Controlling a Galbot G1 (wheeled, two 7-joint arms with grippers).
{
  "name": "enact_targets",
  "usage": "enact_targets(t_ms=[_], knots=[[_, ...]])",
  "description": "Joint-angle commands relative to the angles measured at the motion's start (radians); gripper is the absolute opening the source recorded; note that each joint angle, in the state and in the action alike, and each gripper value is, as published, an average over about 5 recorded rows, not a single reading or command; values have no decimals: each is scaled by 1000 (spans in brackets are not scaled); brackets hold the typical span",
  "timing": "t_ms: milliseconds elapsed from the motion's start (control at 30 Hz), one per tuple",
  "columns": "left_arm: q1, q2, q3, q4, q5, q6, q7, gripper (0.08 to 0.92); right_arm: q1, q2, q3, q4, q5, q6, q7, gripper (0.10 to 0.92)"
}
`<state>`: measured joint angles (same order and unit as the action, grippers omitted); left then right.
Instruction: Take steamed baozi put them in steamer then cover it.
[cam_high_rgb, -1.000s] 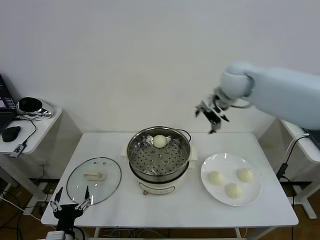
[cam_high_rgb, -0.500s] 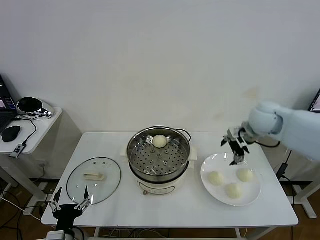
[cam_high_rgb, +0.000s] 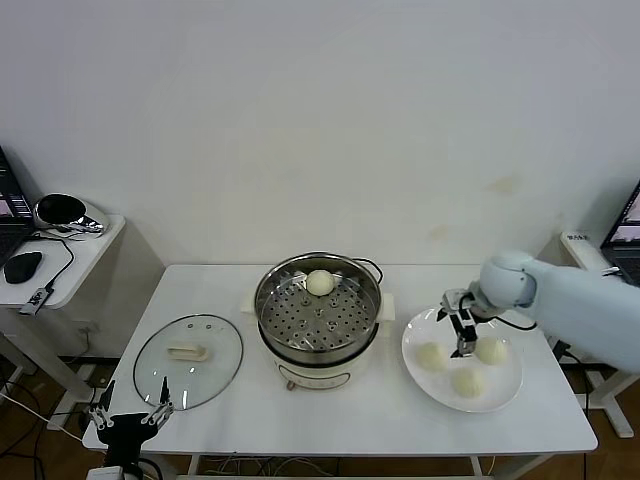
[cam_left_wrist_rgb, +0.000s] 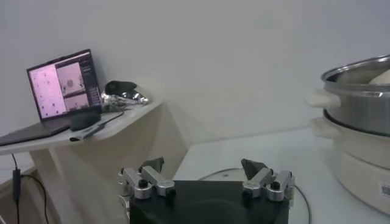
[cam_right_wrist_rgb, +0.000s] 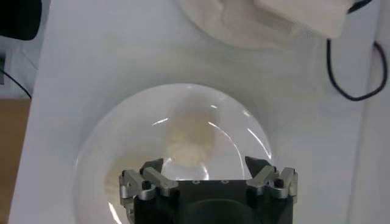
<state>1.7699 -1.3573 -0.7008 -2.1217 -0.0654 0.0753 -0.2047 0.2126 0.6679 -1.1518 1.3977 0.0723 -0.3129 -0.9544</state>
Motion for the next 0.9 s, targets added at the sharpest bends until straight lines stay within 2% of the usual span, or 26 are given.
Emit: enact_targets(t_ms=[33, 533, 733, 900], knots=[[-3, -2, 3, 7, 2, 0, 0, 823, -115, 39, 70, -57, -35, -10, 1, 823], [-8, -3, 9, 13, 3, -2, -2, 823, -168, 75, 113, -112, -83, -2, 8, 812], [-11, -5, 14, 15, 4, -2, -3, 823, -169, 87, 118, -127, -97, -3, 10, 759], [-10, -7, 16, 14, 7, -3, -4, 823, -163, 93, 121, -130, -98, -4, 9, 671]])
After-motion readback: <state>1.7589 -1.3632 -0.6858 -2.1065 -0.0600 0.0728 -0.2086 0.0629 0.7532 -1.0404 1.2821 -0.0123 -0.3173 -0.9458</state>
